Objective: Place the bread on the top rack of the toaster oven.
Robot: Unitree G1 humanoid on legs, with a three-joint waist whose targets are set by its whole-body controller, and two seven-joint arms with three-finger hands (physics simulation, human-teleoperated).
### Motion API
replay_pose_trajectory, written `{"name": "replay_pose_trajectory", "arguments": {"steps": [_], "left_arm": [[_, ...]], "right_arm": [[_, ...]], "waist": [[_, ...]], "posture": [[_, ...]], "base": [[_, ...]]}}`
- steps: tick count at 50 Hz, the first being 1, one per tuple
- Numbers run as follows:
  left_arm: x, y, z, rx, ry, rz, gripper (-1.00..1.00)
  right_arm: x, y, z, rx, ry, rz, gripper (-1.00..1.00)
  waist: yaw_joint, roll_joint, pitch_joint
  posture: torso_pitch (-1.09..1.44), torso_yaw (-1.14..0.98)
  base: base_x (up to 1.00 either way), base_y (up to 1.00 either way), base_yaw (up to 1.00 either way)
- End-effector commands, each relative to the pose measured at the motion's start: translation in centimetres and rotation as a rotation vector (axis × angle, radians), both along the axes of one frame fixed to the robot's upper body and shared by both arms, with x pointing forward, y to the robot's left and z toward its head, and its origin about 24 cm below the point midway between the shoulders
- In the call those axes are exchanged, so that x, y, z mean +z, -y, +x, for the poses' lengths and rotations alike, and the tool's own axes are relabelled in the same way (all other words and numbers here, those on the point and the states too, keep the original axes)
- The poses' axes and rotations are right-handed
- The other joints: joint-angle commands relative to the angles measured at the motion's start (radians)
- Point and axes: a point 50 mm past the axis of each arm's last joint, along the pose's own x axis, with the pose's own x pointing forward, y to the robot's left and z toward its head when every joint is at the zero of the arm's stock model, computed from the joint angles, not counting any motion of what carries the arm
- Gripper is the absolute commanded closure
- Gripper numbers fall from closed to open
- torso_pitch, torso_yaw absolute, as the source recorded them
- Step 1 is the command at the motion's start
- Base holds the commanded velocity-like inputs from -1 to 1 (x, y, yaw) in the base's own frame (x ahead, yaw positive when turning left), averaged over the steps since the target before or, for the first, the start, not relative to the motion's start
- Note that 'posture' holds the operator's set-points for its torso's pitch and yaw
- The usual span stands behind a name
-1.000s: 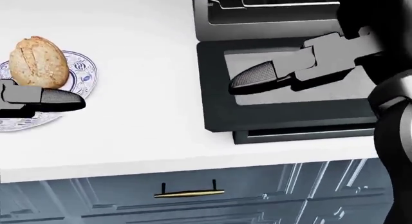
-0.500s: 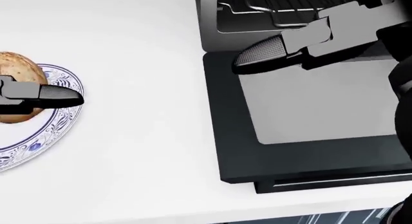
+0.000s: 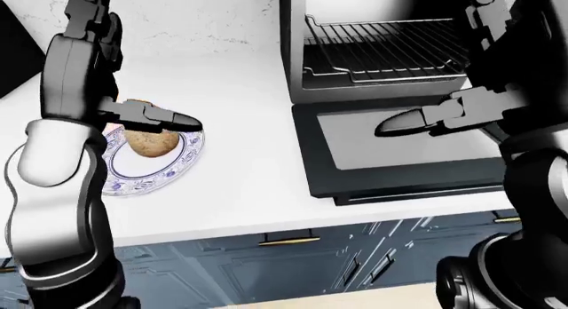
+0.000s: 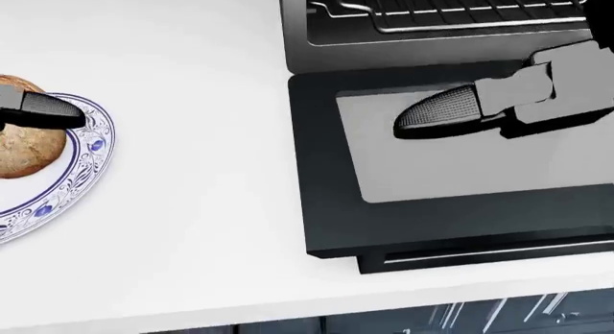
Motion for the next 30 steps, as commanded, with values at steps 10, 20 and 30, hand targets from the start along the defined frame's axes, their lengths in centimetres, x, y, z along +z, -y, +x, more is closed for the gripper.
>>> {"name": "replay_pose_trajectory", "arguments": {"steps": [10,20,30], "left_arm": [[1.9,-1.6,0.7,0.029,0.055,0.082,-1.0],[1.2,-2.6,1.4,0.039,0.017,0.113,-1.0],[1.8,-4.1,2.2,0.091,0.006,0.148,-1.0]], "right_arm": [[1.5,4.0,-0.9,-0.129,0.081,0.025,-1.0],[1.8,6.6,-2.4,-0.218,0.104,0.018,-1.0],[1.1,6.5,-2.3,-0.216,0.093,0.028,-1.0]], "waist": [[0.001,-0.005,-0.026],[0.008,-0.02,-0.028],[0.008,-0.029,-0.033]], "posture": [[0.0,0.0],[0.0,0.0],[0.0,0.0]], "base": [[0.0,0.0,0.0],[0.0,0.0,0.0],[0.0,0.0,0.0]]}}
